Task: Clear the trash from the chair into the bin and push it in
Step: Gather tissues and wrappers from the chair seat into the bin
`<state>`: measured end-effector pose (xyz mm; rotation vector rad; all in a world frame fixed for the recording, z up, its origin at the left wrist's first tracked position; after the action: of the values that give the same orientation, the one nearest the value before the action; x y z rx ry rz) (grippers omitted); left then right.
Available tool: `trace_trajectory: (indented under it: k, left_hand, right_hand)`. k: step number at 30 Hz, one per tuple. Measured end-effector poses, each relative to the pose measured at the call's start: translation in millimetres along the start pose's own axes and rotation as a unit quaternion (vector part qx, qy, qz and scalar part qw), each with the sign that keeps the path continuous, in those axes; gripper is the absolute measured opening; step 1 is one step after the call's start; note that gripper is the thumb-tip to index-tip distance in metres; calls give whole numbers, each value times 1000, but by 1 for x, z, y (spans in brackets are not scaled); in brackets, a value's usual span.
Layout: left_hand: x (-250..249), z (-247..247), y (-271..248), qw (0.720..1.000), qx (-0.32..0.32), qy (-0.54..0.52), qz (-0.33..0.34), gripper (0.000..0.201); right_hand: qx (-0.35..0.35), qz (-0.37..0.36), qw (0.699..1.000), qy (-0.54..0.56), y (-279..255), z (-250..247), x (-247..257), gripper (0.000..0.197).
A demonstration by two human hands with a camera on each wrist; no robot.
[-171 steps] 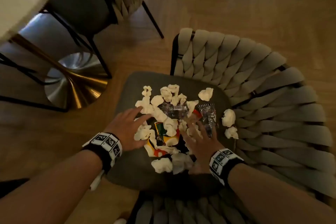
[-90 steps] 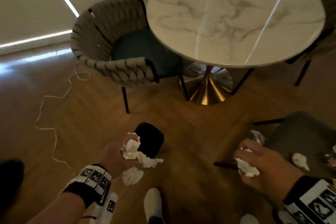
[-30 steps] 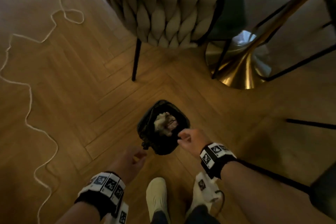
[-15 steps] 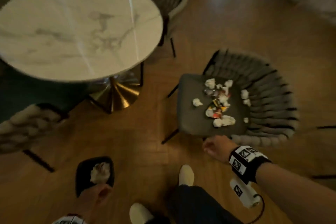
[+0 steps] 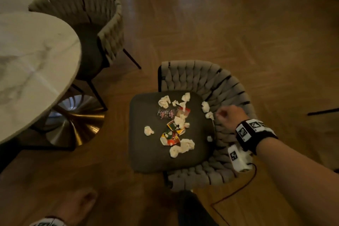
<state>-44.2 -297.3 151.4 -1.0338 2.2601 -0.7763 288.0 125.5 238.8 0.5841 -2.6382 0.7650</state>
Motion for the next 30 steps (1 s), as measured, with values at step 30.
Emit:
trace_trajectory:
  k: [30]
  left_hand:
    - [-293, 36, 340, 957, -225, -65, 169, 33]
  right_hand:
    - [-157, -88, 983, 36, 302, 161, -89, 47]
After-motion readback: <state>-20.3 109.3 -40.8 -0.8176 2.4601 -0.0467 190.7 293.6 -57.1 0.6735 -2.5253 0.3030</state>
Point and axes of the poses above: each hand's wrist, its own y-axis towards the middle knuckle, its own z-axis out of the palm, x = y × z, the point moved 1 cm from there along y, towards the middle knuckle, and after that the axes turned 7 degrees about -z, right-handed, at the moved point
